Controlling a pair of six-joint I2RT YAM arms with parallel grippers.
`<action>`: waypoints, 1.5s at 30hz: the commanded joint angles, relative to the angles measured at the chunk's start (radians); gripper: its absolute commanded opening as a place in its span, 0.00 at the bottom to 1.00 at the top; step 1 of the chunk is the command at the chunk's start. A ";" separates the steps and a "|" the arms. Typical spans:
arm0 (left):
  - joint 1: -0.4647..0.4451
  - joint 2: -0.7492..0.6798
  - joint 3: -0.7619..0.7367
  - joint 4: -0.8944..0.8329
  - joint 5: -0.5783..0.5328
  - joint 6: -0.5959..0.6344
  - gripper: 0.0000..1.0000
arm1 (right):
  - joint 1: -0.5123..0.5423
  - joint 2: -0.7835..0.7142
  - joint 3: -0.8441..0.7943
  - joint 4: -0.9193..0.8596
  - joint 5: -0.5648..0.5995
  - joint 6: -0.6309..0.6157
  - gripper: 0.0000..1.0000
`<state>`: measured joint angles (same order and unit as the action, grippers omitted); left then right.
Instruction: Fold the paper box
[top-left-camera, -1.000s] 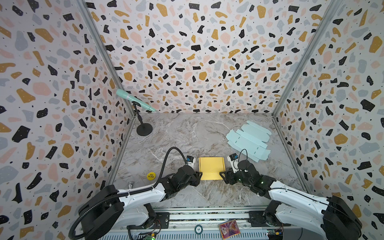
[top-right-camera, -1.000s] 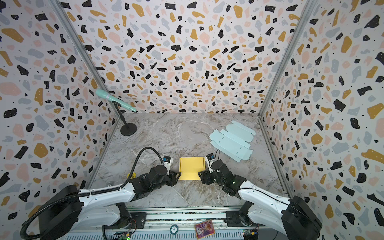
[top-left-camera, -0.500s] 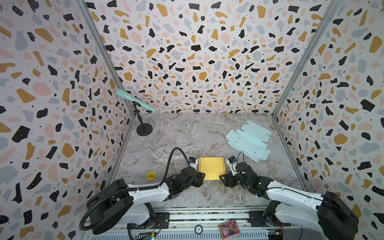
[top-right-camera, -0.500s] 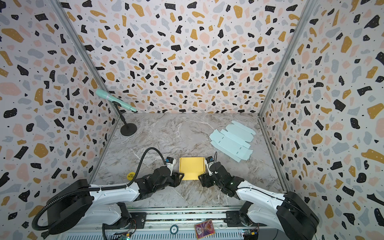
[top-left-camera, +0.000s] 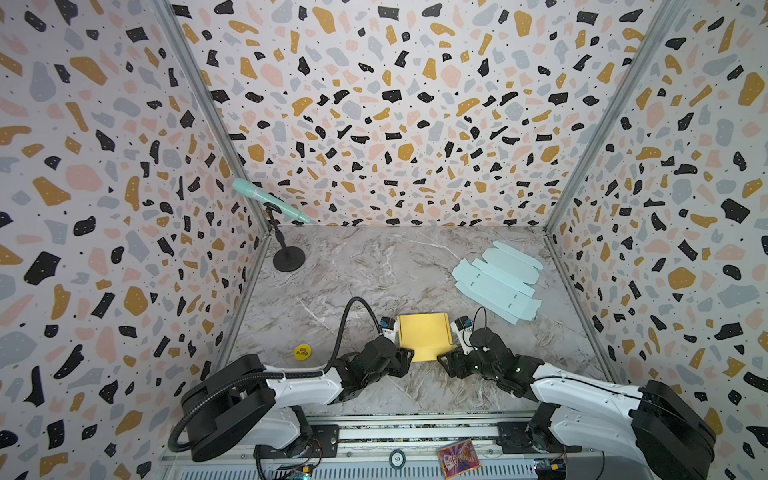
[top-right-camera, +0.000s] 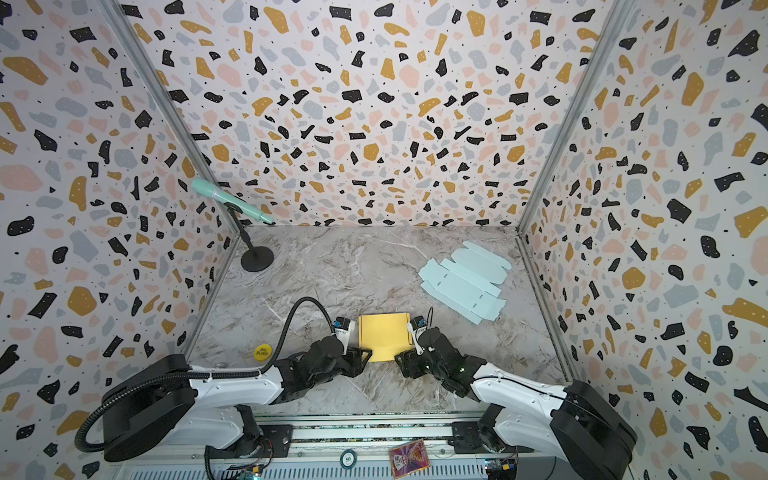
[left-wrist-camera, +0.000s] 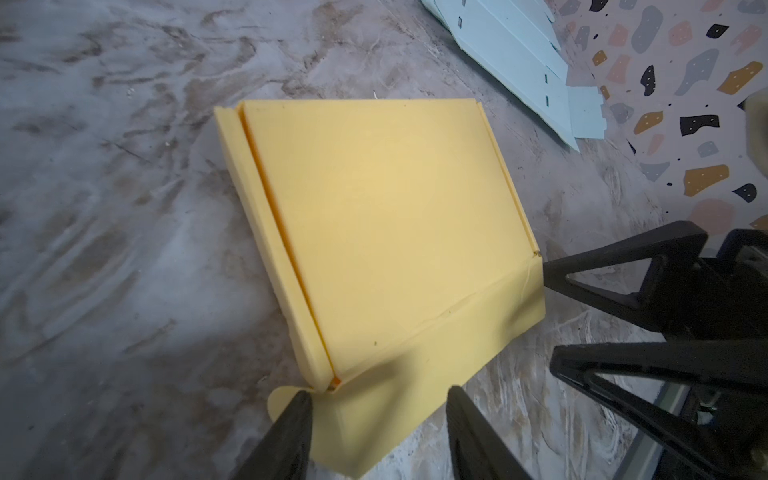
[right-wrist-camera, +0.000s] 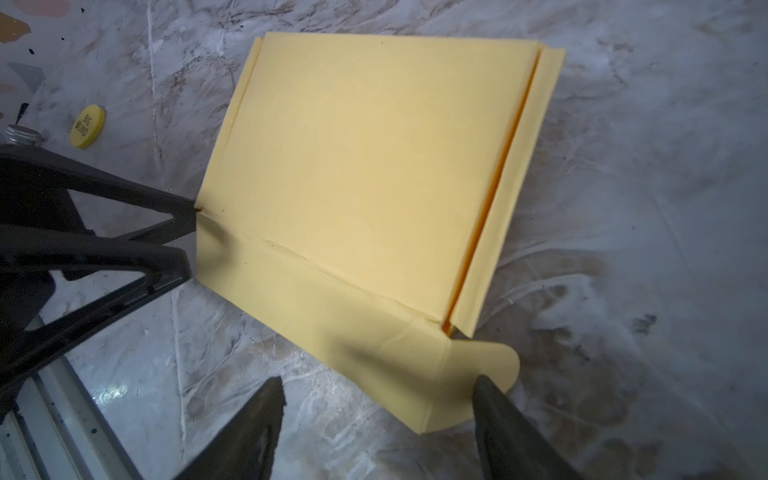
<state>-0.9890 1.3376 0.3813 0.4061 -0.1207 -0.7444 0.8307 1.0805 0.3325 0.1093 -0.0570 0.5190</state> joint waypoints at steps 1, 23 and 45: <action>-0.005 -0.001 -0.010 0.051 -0.011 -0.007 0.54 | 0.005 -0.015 -0.006 0.008 0.009 0.012 0.76; -0.012 0.034 0.005 0.084 -0.009 -0.012 0.55 | 0.018 0.051 0.030 0.069 -0.045 0.006 0.79; -0.025 0.057 -0.013 0.106 -0.069 -0.026 0.51 | 0.067 0.074 0.030 0.109 -0.001 0.036 0.75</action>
<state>-1.0054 1.3838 0.3763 0.4522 -0.1837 -0.7715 0.8906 1.1439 0.3454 0.1761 -0.0620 0.5571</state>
